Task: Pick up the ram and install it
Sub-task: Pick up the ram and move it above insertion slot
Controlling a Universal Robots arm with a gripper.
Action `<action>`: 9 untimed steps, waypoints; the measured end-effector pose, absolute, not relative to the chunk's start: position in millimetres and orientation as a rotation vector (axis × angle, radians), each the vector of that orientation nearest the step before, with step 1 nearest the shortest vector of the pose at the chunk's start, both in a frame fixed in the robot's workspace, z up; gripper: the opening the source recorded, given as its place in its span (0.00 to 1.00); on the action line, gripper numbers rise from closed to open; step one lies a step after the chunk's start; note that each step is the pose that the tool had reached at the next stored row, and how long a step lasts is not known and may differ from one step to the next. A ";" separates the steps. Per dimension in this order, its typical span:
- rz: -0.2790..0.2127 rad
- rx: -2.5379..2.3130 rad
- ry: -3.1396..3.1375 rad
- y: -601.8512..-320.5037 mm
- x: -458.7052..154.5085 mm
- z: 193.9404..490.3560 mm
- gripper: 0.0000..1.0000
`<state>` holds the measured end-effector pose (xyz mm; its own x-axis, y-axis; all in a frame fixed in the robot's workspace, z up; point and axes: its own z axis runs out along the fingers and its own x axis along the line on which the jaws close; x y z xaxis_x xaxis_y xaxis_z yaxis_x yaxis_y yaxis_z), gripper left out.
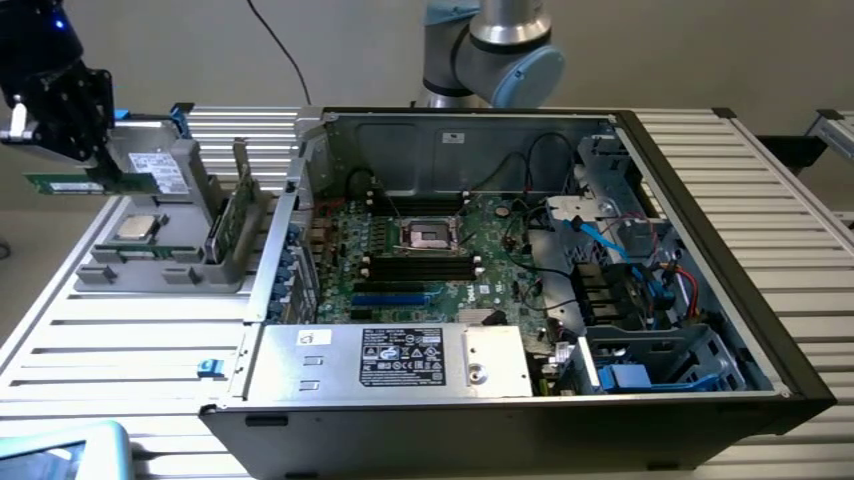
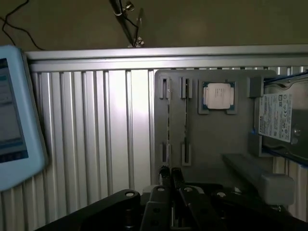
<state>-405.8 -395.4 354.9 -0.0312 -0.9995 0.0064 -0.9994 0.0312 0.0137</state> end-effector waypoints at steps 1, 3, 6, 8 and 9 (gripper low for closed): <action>-0.014 2.179 -2.247 -395.8 -402.6 359.3 0.13; -0.022 2.184 -2.250 -396.2 -396.3 367.8 0.13; -0.029 2.188 -2.252 -396.6 -386.0 380.9 0.13; -0.032 2.189 -2.252 -396.8 -378.3 388.8 0.13; -0.032 2.190 -2.251 -396.8 -374.4 392.2 0.13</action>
<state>-374.4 -396.8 392.2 -0.0279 -0.9995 -0.0136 -0.9995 0.0277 0.0154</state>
